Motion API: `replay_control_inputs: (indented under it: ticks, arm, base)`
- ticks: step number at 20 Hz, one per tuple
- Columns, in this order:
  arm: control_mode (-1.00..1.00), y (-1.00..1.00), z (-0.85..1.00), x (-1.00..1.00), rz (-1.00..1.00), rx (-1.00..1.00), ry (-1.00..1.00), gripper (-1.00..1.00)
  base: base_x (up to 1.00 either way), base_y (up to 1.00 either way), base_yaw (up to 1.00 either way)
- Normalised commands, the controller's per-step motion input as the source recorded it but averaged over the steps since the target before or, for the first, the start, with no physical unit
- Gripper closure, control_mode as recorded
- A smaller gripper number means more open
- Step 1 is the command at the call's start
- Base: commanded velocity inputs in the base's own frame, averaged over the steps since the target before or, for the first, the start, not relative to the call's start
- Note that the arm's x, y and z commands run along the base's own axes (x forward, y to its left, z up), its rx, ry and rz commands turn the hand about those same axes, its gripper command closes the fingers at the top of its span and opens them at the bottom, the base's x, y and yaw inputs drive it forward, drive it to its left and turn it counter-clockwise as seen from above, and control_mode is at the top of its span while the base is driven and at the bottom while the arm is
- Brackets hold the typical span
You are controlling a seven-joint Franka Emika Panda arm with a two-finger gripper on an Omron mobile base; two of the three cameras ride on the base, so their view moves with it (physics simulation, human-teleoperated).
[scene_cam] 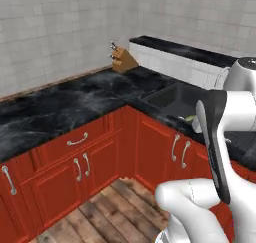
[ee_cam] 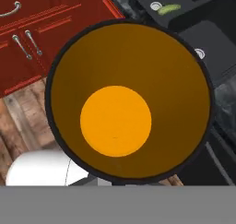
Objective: Clear the mugs and bowl far away from the sink.
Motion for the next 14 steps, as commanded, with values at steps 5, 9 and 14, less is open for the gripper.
replay_control_inputs:
  ticks: [5, 9, 14]
  arm:
    - [1.00, 0.00, 0.00, 0.00, 0.00, 0.00, 0.00, 1.00]
    - [1.00, 0.00, 0.00, 0.00, 0.00, 0.00, 0.00, 1.00]
    - [1.00, 0.00, 0.00, 0.00, 0.00, 0.00, 0.00, 1.00]
  base:
    - [0.00, 0.00, 1.00]
    - [0.00, 0.00, 1.00]
    - [0.00, 0.00, 1.00]
